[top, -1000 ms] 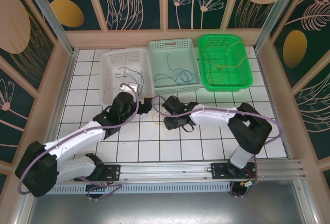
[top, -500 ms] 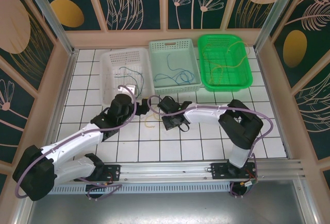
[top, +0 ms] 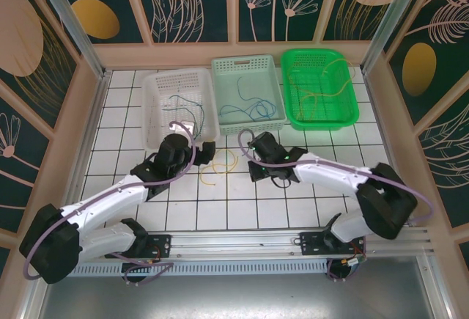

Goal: Untangle the cables

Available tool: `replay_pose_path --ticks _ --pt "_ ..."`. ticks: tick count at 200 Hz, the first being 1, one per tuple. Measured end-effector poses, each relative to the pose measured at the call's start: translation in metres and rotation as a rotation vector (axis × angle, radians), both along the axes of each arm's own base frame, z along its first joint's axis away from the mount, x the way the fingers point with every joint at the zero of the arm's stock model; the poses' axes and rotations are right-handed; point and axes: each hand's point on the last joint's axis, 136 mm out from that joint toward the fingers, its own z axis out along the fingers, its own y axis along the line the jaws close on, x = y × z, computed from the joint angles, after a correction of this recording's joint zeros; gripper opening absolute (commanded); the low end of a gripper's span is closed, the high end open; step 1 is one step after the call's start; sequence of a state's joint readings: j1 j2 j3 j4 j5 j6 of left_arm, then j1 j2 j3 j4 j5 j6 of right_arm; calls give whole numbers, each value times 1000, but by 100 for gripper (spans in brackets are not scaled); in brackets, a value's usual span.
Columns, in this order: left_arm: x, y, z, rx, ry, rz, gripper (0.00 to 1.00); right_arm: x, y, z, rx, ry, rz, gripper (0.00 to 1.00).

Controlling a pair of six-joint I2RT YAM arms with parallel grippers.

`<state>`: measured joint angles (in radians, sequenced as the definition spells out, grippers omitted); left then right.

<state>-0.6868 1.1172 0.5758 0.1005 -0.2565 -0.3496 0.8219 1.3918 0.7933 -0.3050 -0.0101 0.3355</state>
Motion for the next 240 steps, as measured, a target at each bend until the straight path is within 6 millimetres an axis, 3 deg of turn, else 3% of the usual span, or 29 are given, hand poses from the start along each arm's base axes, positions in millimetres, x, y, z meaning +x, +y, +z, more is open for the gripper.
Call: replay_pose_path --ticks 25,53,90,124,182,240 --pt "-1 -8 -6 -10 20 -36 98 8 -5 39 103 -65 -10 0" --pt "-1 -20 -2 -49 12 -82 99 19 -11 63 146 -104 -19 0" --pt "4 -31 17 -101 -32 -112 98 66 -35 85 188 -147 -110 0" --pt "4 -42 29 -146 -59 -156 99 97 -14 103 236 -188 -23 0" --pt "-3 -81 88 -356 -246 -361 98 94 10 122 352 -237 122 0" --pt "2 -113 103 -500 -266 -471 93 75 22 155 480 -308 224 0"
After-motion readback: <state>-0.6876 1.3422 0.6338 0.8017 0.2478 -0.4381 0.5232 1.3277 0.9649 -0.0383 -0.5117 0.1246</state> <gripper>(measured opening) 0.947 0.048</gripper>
